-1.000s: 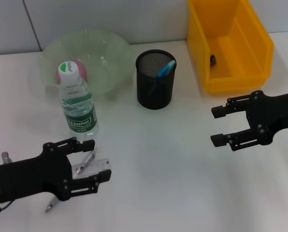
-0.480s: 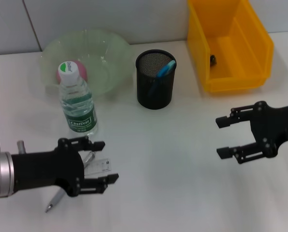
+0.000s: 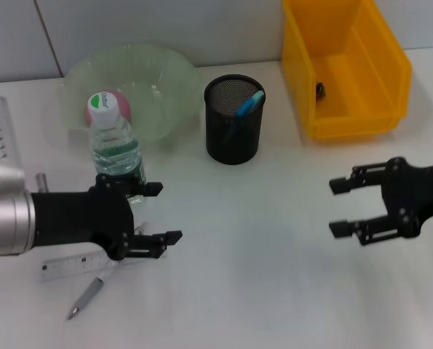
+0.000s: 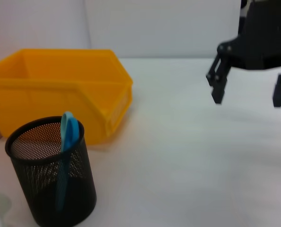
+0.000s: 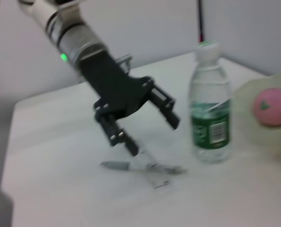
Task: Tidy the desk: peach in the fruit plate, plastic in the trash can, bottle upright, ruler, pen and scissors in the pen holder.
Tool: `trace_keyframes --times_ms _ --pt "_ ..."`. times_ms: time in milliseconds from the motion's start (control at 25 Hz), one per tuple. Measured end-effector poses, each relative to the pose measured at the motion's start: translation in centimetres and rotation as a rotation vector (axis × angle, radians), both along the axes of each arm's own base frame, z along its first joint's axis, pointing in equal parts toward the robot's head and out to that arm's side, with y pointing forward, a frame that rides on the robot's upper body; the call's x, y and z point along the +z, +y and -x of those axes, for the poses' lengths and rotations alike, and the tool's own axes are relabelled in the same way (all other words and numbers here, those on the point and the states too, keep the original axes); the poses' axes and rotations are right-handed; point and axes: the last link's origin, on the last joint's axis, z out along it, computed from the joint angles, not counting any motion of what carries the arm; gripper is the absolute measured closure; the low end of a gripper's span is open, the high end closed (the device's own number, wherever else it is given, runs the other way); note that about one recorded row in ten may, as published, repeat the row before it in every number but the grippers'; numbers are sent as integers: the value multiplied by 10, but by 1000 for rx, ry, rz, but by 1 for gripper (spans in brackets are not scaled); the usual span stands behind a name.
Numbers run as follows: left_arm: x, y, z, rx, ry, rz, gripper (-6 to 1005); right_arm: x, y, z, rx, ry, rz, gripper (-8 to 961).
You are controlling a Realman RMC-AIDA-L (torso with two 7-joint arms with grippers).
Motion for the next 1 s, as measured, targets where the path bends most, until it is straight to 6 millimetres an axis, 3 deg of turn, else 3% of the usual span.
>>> trace_keyframes --times_ms 320,1000 --pt "-4 14 -9 -34 126 21 201 9 10 3 -30 8 -19 200" --pt "-14 10 -6 -83 250 83 201 -2 19 4 -57 -33 -14 200"
